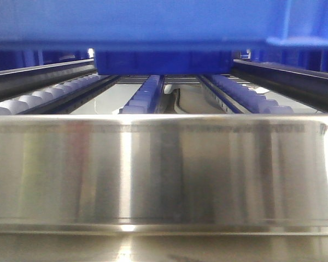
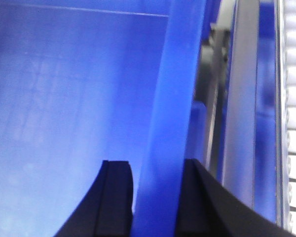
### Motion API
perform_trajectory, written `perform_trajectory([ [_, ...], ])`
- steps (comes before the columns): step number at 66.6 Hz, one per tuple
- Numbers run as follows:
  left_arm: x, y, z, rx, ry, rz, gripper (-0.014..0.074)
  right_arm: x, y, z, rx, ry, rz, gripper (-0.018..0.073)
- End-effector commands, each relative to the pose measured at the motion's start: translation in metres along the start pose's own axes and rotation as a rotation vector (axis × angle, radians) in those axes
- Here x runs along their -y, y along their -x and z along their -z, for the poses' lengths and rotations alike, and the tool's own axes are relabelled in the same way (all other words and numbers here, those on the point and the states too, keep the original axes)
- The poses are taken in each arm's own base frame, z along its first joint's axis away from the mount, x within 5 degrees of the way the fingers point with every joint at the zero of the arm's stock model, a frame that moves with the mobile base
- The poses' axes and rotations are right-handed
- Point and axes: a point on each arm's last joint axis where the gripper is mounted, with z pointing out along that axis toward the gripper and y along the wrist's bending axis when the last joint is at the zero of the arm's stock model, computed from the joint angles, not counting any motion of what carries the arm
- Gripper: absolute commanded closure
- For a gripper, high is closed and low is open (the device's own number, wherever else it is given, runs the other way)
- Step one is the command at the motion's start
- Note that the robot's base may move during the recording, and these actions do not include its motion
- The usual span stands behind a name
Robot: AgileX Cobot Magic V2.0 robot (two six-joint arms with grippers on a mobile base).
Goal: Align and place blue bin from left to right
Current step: 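Close both grippers on the blue bin's side rims, then lift the blue bin with both grippers off the shelf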
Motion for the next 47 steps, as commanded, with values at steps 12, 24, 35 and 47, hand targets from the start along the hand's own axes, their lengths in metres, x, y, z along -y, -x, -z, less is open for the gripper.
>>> perform_trajectory([
  [12,0.014,0.016,0.048,0.211,-0.074,-0.029,0.0708,-0.004,0.005,0.027,0.127,0.043,0.013,0.0629],
  [24,0.01,0.015,0.046,0.185,-0.032,-0.041,0.0708,-0.005,0.006,0.027,0.14,0.046,0.013,0.0629],
  [35,0.008,0.018,0.031,0.155,-0.026,-0.037,0.0708,-0.005,0.007,0.027,0.146,0.047,0.013,0.0629],
  [47,0.007,0.019,0.023,0.138,-0.024,-0.034,0.0708,-0.005,0.007,0.027,0.146,0.047,0.013,0.0629],
])
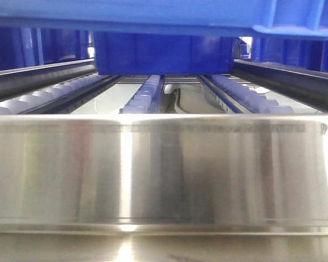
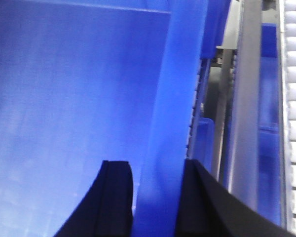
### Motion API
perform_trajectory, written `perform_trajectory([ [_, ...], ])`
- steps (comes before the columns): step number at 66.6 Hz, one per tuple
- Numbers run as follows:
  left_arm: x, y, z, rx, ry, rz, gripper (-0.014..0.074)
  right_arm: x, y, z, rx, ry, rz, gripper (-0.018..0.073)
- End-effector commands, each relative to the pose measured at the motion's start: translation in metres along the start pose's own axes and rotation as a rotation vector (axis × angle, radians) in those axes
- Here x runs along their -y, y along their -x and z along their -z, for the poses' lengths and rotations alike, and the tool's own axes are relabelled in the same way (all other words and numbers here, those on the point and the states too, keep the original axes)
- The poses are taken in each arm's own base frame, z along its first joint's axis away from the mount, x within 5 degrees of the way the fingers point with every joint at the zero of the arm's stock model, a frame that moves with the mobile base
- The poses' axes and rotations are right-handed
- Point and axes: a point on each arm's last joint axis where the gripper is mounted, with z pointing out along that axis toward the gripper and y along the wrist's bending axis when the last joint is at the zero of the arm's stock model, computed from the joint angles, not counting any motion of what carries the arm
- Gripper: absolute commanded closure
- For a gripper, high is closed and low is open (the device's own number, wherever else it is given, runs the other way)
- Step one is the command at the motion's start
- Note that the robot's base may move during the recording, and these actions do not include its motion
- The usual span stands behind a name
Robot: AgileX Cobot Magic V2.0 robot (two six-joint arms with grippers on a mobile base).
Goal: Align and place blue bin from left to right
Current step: 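Lift the blue bin with both grippers off the shelf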
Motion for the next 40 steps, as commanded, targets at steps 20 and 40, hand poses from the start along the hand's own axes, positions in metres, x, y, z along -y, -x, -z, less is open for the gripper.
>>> perform_trajectory([
  [20,0.0034,0.0081,0.0049,0.081,-0.029,-0.012,0.0708,-0.0035,0.0063,0.0149,0.098,0.031,0.017,0.0629],
  [40,0.0028,0.0083,0.0031,0.077,-0.024,-0.013,0.0708,-0.0036,0.0066,0.015,0.101,0.032,0.017,0.0629],
])
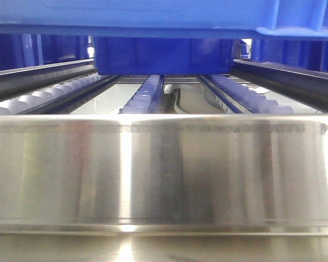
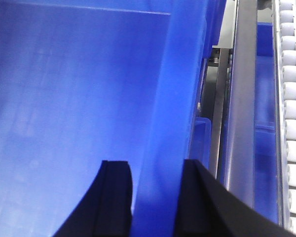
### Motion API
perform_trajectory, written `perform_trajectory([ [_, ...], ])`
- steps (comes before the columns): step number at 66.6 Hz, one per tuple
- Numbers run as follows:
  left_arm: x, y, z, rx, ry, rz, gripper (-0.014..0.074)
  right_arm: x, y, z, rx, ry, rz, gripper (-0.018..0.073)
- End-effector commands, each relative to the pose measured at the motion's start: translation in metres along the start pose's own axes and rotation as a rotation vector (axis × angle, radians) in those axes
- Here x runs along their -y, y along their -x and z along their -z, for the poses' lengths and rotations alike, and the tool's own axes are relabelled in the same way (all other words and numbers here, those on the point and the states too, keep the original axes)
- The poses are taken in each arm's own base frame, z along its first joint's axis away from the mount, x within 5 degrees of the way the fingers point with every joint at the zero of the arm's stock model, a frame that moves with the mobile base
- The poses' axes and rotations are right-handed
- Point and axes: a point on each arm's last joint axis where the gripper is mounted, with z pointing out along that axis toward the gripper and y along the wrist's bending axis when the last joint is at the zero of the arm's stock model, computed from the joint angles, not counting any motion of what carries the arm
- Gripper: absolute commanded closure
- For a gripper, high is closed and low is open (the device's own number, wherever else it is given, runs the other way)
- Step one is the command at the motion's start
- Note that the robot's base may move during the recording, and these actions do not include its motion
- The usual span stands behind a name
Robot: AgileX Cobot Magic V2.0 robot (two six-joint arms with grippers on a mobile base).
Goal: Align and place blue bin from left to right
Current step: 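Lift the blue bin with both grippers off the shelf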
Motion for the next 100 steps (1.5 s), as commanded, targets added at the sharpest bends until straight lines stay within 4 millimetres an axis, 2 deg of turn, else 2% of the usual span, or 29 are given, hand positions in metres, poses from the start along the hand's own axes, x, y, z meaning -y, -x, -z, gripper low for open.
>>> perform_trajectory([
  [1,0.0038,0.0077,0.0112,0.094,-0.024,-0.016,0.0708,-0.0038,0.0067,0.015,0.103,0.034,0.019,0.0629],
  [94,0.0037,0.0077,0.0112,0.094,-0.024,-0.016,0.0708,-0.0038,0.0069,0.015,0.105,0.035,0.019,0.0629],
  [100,0.0039,0.0113,0.0116,0.133,-0.025,-0.017,0.0708,-0.0038,0.0071,0.015,0.107,0.035,0.019,0.0629],
])
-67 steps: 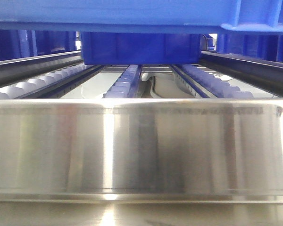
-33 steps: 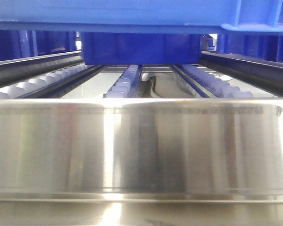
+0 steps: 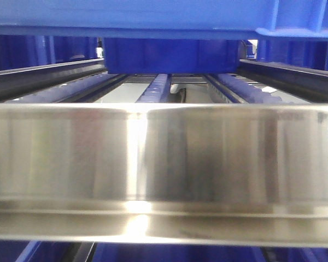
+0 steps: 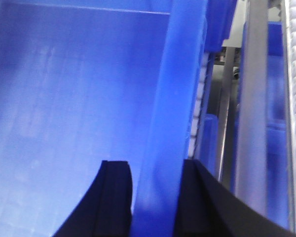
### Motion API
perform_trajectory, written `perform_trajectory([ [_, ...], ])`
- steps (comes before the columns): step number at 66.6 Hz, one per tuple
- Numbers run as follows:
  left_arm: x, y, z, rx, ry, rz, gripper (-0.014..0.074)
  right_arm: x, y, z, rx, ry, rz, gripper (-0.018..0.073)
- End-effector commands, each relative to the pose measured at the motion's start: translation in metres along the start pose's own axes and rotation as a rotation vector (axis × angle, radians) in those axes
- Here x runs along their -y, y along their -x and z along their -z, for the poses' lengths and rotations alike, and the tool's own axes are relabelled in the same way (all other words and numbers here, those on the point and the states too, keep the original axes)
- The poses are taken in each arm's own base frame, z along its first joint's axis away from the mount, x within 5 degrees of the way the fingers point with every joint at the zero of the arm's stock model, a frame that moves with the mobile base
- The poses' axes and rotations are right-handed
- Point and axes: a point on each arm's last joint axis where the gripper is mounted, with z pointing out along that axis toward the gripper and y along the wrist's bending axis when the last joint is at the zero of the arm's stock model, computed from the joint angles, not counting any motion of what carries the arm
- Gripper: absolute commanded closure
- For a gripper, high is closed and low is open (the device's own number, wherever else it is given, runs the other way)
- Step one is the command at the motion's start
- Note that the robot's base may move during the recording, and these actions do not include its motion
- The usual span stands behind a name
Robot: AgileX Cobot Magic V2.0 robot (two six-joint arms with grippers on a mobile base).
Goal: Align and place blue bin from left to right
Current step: 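Lift the blue bin with both grippers off the shelf, then pull the held blue bin back away from the shelf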
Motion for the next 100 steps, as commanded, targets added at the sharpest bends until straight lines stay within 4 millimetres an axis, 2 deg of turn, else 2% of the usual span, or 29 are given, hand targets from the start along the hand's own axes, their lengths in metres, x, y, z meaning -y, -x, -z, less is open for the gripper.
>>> perform_trajectory([
  [1,0.004,0.011,0.012,0.135,-0.025,-0.016,0.0708,-0.004,0.007,0.015,0.105,0.035,0.021,0.0629],
  [60,0.007,0.05,0.025,0.583,-0.057,-0.012,0.0708,-0.004,0.009,0.015,0.125,0.039,0.021,0.0629],
  [100,0.007,0.051,0.026,0.604,-0.058,-0.012,0.0708,-0.004,0.009,0.015,0.125,0.039,0.021,0.0629],
])
